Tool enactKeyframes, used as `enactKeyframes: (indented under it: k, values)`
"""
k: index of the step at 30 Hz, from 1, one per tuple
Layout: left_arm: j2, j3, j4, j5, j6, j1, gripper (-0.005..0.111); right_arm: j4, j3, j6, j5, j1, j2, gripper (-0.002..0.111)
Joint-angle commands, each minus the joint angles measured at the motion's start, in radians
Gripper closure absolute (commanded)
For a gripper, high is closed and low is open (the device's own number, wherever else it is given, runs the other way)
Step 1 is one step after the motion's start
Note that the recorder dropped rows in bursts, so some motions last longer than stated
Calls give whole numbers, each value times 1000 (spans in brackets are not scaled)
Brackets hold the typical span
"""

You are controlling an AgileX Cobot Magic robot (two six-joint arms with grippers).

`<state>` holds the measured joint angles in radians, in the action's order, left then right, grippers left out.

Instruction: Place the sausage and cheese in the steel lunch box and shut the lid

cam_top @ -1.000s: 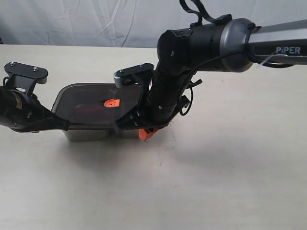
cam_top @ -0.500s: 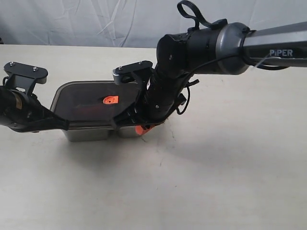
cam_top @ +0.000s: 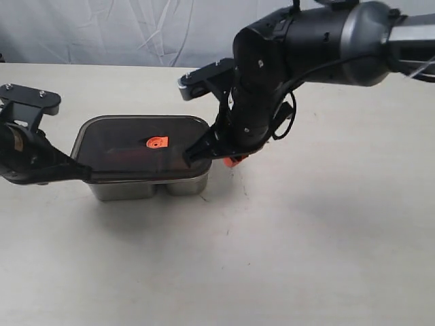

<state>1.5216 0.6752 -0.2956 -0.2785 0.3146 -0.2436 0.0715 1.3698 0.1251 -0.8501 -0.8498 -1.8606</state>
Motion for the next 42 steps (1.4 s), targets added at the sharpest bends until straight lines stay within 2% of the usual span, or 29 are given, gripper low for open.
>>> enactKeyframes:
  k: [1, 8, 15, 21, 28, 35, 42]
  values:
    - [-59, 14, -1, 80, 19, 57, 106, 66, 2, 28, -10, 0, 69, 108]
    - [-1, 106, -5, 53, 19, 72, 106, 84, 2, 28, -4, 0, 85, 108]
    - [79, 201, -27, -38, 15, 72, 106, 89, 2, 30, 13, 0, 85, 108]
    - [141, 213, -12, -40, 15, 72, 106, 89, 2, 32, 16, 0, 85, 108]
    - [147, 222, 78, -34, -90, 72, 106, 89, 2, 32, 24, 0, 85, 108]
    - [155, 222, 94, -30, -93, 70, 106, 89, 2, 32, 28, 0, 85, 108]
    - [155, 225, 73, -28, -116, 11, 106, 89, 2, 32, 32, 0, 85, 108]
